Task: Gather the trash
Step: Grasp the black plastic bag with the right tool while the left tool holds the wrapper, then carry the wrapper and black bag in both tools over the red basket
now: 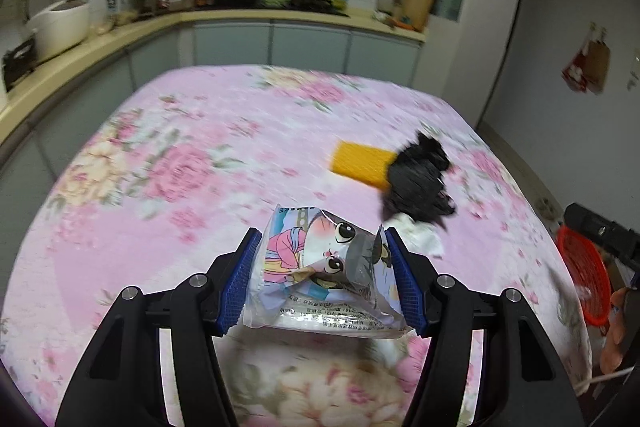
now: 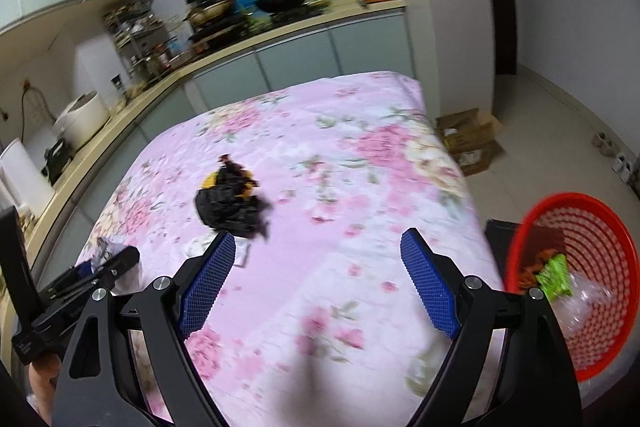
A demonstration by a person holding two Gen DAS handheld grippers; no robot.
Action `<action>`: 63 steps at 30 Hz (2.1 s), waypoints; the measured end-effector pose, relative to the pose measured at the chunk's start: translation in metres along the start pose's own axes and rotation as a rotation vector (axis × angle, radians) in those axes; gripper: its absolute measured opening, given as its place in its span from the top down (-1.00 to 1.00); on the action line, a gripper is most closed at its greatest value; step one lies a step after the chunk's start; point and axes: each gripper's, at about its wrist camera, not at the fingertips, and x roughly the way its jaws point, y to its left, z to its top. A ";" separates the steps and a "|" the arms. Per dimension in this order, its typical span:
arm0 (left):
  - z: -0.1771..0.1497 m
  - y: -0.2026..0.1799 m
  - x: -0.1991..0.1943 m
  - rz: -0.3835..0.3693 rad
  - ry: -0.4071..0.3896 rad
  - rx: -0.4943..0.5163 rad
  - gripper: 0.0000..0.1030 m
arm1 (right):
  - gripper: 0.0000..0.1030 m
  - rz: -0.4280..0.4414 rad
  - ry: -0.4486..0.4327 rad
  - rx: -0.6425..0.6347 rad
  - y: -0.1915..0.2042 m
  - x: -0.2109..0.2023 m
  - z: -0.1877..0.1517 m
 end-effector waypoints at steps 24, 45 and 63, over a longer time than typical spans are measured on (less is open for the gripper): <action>0.013 0.059 0.002 0.081 -0.041 -0.102 -0.16 | -0.73 -0.005 0.179 -0.135 0.085 0.137 0.025; 0.013 0.055 0.000 0.084 -0.047 -0.089 -0.16 | 0.02 -0.014 0.129 -0.148 0.074 0.122 0.030; 0.017 0.022 -0.013 0.064 -0.092 -0.031 -0.16 | 0.02 -0.025 -0.030 -0.092 0.041 0.028 0.031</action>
